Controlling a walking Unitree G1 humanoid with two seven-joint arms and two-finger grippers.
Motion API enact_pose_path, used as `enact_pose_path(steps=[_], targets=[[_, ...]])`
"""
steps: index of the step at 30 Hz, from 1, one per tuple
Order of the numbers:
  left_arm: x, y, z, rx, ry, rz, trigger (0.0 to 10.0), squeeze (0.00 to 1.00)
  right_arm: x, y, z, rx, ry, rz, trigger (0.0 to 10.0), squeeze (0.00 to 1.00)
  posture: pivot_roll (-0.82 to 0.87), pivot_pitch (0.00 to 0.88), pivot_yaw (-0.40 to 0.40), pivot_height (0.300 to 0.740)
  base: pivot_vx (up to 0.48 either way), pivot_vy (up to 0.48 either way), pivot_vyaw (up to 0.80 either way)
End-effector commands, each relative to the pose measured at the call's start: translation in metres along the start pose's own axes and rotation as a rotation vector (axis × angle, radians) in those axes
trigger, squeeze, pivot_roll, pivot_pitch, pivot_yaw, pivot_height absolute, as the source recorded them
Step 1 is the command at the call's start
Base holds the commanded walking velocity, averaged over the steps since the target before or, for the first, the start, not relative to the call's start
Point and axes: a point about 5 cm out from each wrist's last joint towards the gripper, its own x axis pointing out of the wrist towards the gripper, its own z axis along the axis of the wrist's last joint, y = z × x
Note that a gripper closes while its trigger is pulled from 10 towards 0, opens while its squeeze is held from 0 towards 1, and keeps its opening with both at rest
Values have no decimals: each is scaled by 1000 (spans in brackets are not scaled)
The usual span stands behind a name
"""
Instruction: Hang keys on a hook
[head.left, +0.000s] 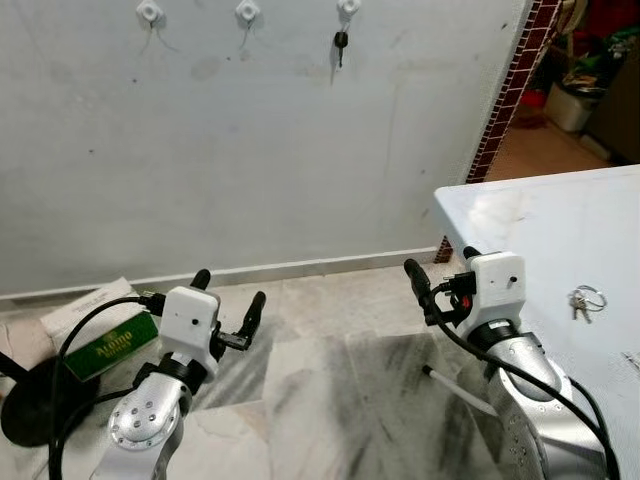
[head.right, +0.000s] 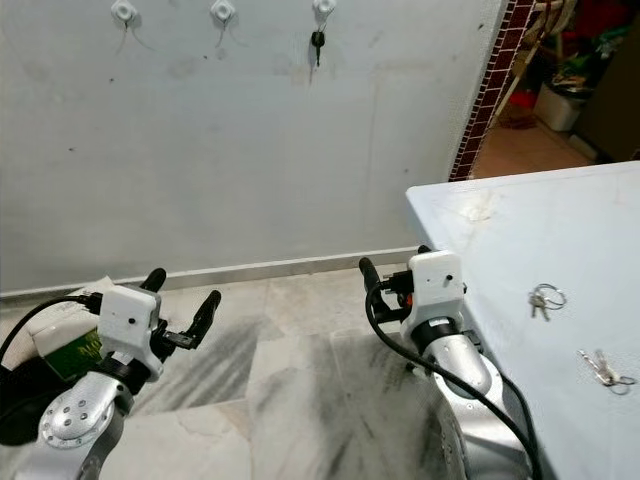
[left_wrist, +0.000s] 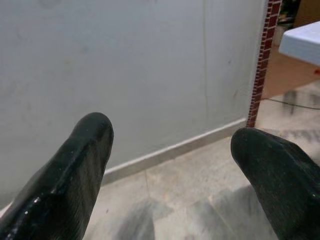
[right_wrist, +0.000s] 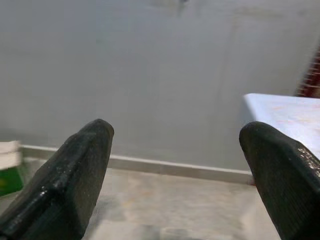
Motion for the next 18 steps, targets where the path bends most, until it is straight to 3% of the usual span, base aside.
enact_pose_path(steps=[1,3,18], targets=[[0,-2,2,1,-11,-6,10000,0,-1,-5,2,-12,-5,-16,10000,0,21,62,39,740,0,-446,0],[0,-3,2,2,-9,-7,10000,0,-1,-5,2,-12,-4,-15,10000,0,22,62,38,740,0,-379,0],[4,-3,3,-17,-12,6,10000,0,1,-6,4,-18,-11,-19,10000,0,16,69,35,740,0,0,0]])
